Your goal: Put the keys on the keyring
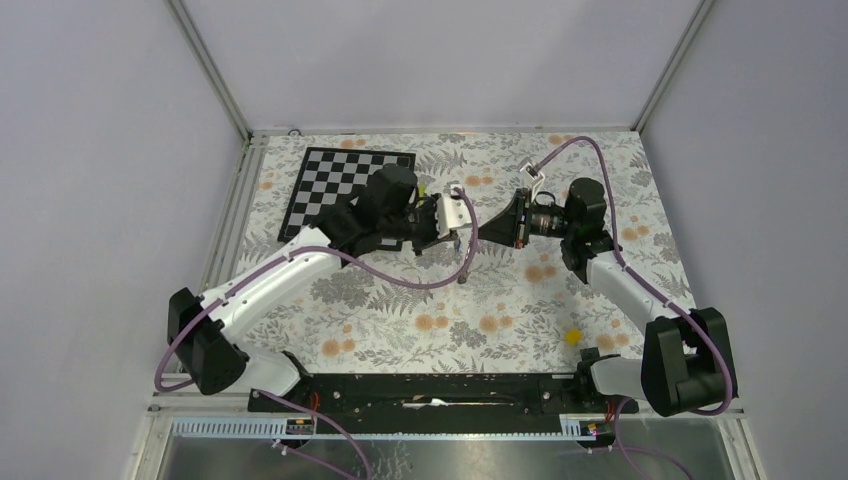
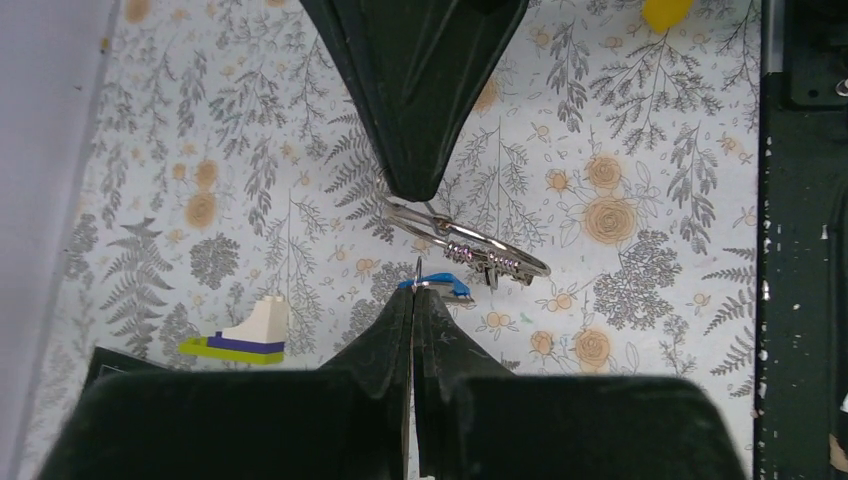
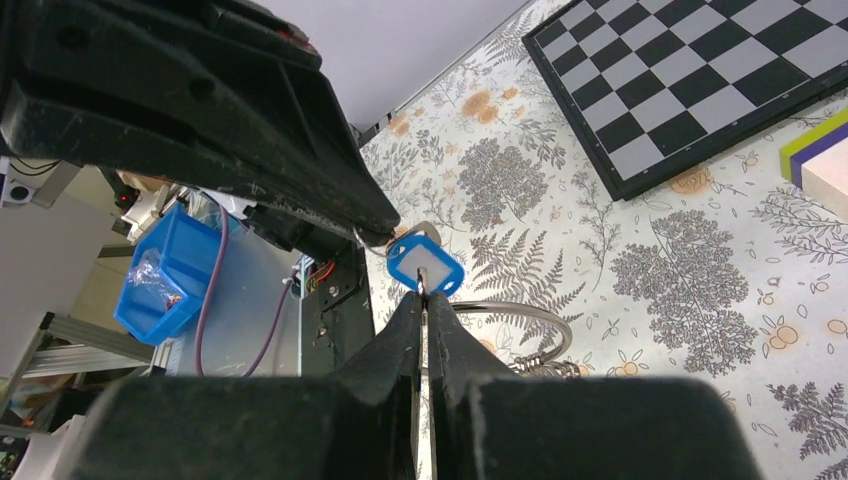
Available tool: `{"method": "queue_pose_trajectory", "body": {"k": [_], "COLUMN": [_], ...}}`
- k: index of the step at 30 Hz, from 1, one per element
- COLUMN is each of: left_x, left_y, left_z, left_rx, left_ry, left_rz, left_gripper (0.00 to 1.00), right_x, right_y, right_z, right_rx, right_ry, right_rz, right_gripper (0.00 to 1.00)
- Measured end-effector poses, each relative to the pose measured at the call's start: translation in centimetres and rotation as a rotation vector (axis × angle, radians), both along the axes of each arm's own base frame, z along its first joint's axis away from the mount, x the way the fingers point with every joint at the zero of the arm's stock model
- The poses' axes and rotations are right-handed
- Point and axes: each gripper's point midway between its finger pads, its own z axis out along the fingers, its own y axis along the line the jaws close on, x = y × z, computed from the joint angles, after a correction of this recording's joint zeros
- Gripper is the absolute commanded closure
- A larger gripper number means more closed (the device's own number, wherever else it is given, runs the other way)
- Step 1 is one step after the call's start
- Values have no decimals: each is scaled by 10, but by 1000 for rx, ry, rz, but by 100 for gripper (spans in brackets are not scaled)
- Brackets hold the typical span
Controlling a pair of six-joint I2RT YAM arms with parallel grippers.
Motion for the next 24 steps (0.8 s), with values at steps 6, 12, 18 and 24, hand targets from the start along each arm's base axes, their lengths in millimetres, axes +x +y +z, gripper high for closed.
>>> {"method": "queue_pose_trajectory", "body": {"k": [6,12,18,24], "left_x": [-5,0,8,7], "left_y": [-7,-11,-12,-4], "left_z": [-6,-10,-5,-20], "left_rx": [22,62,77,121], "left_ry": [-89,-182,-265,-298], "left_rz": [-13,11,37,40], "left_gripper": [100,100,100,100], "right_x": [-1,-8,-11,-11], "right_y": [1,1,3,4], "right_z": [7,0,-1,-3], "right_rx": [24,42,52,55], "right_ry": [-14,9,16,39], "right_rz": [8,25,37,39], "right_gripper": [100,100,100,100]}}
